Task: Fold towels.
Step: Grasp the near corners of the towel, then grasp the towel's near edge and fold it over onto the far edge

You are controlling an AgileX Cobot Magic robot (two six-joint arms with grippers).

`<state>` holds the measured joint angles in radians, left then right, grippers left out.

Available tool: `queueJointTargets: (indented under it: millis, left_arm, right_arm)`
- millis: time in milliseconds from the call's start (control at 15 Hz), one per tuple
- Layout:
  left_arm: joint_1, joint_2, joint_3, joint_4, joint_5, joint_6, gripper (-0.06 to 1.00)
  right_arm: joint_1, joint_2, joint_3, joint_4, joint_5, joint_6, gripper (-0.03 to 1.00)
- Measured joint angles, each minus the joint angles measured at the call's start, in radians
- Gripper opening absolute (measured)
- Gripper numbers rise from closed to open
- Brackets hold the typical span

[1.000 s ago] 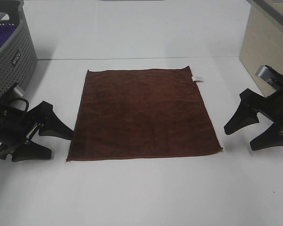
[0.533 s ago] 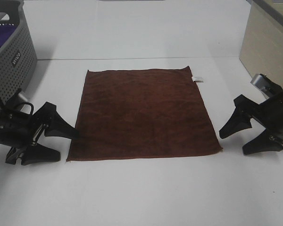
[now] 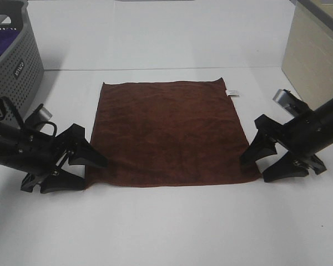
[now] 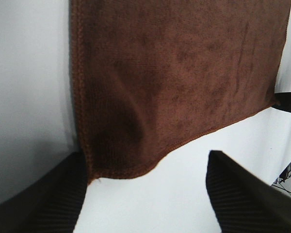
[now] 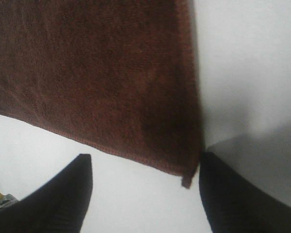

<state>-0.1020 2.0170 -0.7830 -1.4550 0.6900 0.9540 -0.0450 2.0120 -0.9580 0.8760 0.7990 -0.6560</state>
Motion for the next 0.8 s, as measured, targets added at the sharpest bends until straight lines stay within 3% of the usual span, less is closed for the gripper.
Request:
queueJointTargets:
  millis: [133,333,400,600,800]
  left_arm:
    - [-0.009,0.0,0.0,0.002,-0.027,0.0,0.52]
    - [-0.01,0.011,0.001,0.014,-0.083,0.012,0.09]
    - [-0.01,0.013,0.001,0.014,-0.088,0.018,0.04]
    - [-0.01,0.013,0.001,0.015,-0.089,0.018,0.02]
    - [-0.01,-0.001,0.002,0.125,-0.047,-0.054,0.02]
  right_arm:
    - [0.039,0.005,-0.01,-0.006,-0.032,0.019,0.49]
    - [0.04,0.008,-0.01,-0.044,-0.051,0.044,0.1]
    - [0.04,0.008,-0.01,-0.046,-0.051,0.051,0.05]
    - [0.041,0.008,-0.01,-0.056,-0.032,0.066,0.03]
    - [0.042,-0.014,-0.01,-0.149,0.031,0.155,0.03]
